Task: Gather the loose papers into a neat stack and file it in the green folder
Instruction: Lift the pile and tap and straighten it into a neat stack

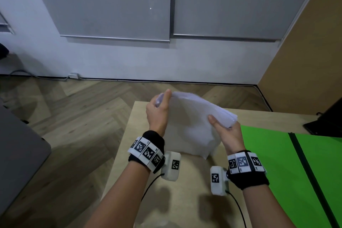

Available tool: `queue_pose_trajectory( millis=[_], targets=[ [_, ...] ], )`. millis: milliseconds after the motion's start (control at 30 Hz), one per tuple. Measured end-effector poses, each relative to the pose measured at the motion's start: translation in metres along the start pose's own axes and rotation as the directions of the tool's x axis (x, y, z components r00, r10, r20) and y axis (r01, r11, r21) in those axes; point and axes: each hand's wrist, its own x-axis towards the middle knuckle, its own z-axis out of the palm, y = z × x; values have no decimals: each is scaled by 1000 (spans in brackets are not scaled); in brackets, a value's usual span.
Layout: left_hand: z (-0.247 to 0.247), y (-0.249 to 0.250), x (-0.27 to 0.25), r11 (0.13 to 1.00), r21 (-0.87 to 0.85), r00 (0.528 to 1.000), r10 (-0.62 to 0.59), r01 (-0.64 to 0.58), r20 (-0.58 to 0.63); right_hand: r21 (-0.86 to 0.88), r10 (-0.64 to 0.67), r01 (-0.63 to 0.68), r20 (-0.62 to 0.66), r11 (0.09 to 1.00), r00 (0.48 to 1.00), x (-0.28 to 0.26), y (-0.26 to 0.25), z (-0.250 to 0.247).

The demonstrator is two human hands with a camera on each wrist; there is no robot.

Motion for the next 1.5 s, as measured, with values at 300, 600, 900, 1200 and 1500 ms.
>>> queue_pose_trajectory(
  millis=[300, 600, 900, 1200, 1500],
  targets=[
    [-26, -7, -1, 989, 8, 929, 138, -150, 343, 54, -110, 114, -79, 992, 991, -2, -29, 0],
    [-30, 14, -3, 570, 649, 857, 420, -504, 297, -226, -34, 18, -68, 974, 997, 1, -11, 3],
    [-31, 49, -7, 184, 699, 715, 315, -691, 624, -417, -259, 345, 249, 841, 933, -9, -62, 25],
    [-89, 38, 24, 773, 472, 898, 290, -423, 330, -687, -59, 245, 283, 684, 957, 22, -31, -40],
    [-121, 1, 44, 934, 329, 976, 70, -137, 208, -81, 47, -37, 130, 996, 990, 19, -3, -63]
  ],
)
